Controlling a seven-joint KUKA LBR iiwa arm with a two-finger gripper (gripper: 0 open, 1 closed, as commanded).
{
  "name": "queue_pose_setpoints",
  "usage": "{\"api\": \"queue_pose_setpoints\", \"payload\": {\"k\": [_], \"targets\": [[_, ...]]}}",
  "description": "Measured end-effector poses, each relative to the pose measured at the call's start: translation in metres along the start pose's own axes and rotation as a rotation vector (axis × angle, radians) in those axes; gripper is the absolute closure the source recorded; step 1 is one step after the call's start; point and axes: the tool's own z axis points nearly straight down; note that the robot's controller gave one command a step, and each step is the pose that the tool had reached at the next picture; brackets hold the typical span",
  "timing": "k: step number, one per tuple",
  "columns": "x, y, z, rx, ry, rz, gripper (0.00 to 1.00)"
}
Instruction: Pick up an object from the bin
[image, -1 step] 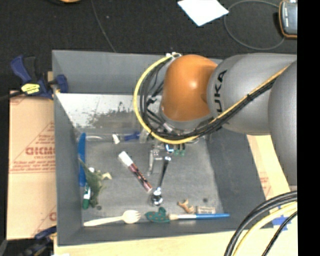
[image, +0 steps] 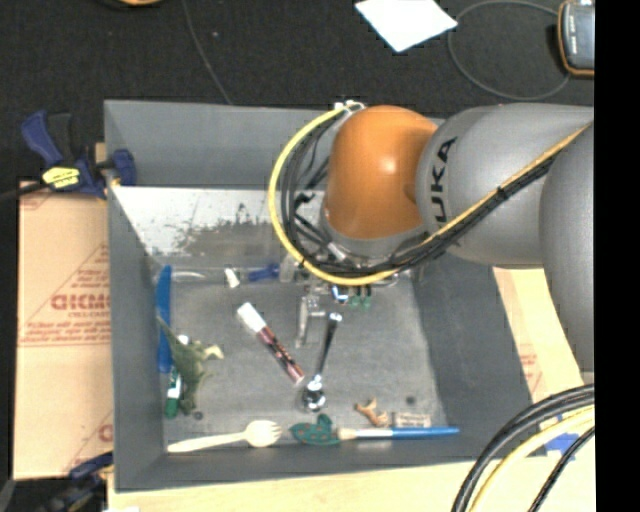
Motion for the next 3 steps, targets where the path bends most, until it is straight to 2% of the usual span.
{"api": "queue_pose_setpoints", "payload": {"k": [1,2,3], "targets": [[-0.014,0.017,0.108,-0.001,0.001,0.025,0.0],[-0.006,0.02,0.049,-0.006,-0.018,0.418,0.0],[-0.015,0.015,0.106,-0.002,-0.002,0.039,0.0]]}}
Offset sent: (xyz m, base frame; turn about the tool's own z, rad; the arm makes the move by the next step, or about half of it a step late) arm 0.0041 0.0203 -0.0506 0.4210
